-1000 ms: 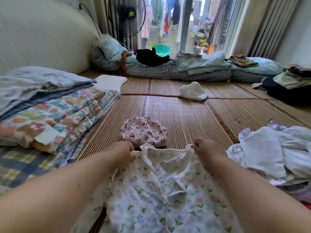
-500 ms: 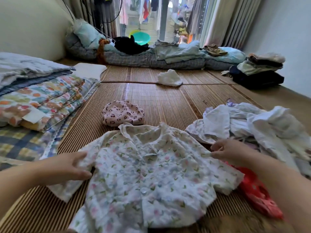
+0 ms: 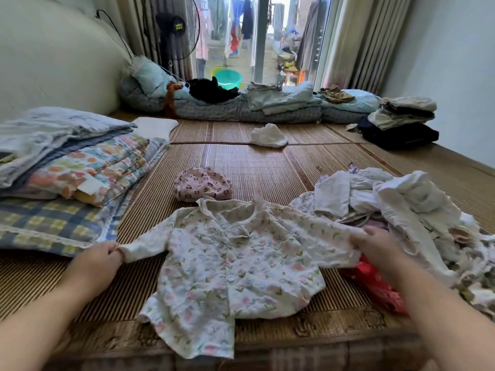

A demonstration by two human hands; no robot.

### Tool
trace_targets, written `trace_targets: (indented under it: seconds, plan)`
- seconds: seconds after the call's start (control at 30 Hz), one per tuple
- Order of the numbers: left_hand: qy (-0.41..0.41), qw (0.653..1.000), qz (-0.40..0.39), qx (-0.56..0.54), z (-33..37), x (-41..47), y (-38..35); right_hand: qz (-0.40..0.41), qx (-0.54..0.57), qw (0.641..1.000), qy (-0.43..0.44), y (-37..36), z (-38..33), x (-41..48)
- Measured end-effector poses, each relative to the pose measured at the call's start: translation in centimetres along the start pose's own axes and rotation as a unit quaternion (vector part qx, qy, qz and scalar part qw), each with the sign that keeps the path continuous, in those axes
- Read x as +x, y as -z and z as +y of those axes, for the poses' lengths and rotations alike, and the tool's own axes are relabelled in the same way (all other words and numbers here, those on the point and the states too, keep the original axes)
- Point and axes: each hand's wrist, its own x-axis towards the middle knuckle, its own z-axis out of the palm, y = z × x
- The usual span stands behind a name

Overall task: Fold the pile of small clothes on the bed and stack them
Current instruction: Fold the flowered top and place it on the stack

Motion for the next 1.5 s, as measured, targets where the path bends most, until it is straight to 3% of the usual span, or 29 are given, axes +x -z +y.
trace_targets:
  seconds: [0.03, 0.1, 0.17, 0.27, 0.37, 0.5, 0.7, 0.87, 0.93, 1.03, 1.17, 1.23, 1.37, 1.43, 1.5]
  plan:
    - [0.014, 0.998, 0.027, -0.063, 0.5, 0.2, 0.2, 0.001, 0.082, 0.997, -0.015, 0.1, -0.5, 0.2]
    - [0.067, 0.983, 0.053, -0.165, 1.5, 0.6, 0.6, 0.013, 0.141, 0.99, -0.026, 0.3, -1.5, 1.1]
    - [0.114, 0.947, 0.069, -0.292, 1.8, 1.9, 0.3, 0.05, 0.074, 0.996, 0.006, 0.8, -3.5, 1.5]
    - [0.153, 0.846, 0.056, -0.508, 4.5, 3.0, 0.7, 0.116, -0.033, 0.989, 0.087, 1.1, -6.5, 2.7]
    - [0.142, 0.79, 0.024, -0.596, 7.2, 4.3, 1.0, 0.108, -0.006, 0.986, 0.13, 0.2, -9.9, 3.6]
    - [0.102, 0.771, 0.0, -0.629, 9.9, 5.6, 0.5, 0.002, 0.084, 0.989, 0.124, -3.8, -14.7, 3.9]
    - [0.048, 0.801, -0.078, -0.592, 14.0, 4.6, -1.4, -0.169, -0.006, 0.976, 0.136, -13.9, -17.3, 2.1]
    - [0.032, 0.849, -0.103, -0.516, 14.4, 4.3, -2.9, -0.299, -0.069, 0.95, 0.062, -20.3, -15.1, 1.7]
    - [0.032, 0.855, -0.103, -0.508, 14.3, 4.4, -3.2, -0.296, -0.064, 0.951, 0.062, -20.5, -14.0, 2.1]
    - [0.01, 0.856, -0.144, -0.497, 14.8, 4.1, -3.9, -0.224, -0.03, 0.971, 0.075, -18.8, -12.4, 3.8]
    - [-0.06, 0.87, -0.345, -0.346, 15.7, 2.6, -5.4, -0.154, 0.01, 0.986, 0.065, -15.4, -10.0, 5.8]
    - [-0.075, 0.902, -0.31, -0.29, 15.4, 2.8, -6.0, -0.133, 0.011, 0.989, 0.055, -14.1, -8.6, 6.6]
    - [-0.102, 0.981, -0.109, -0.124, 13.3, 4.1, -5.8, -0.115, -0.051, 0.99, 0.065, -12.1, -6.2, 7.0]
    - [-0.127, 0.987, -0.092, -0.03, 12.5, 3.9, -5.5, -0.124, -0.125, 0.981, 0.083, -10.7, -5.6, 5.9]
    - [-0.181, 0.974, -0.136, -0.021, 13.0, 3.0, -5.1, -0.151, -0.24, 0.954, 0.098, -8.7, -5.0, 4.0]
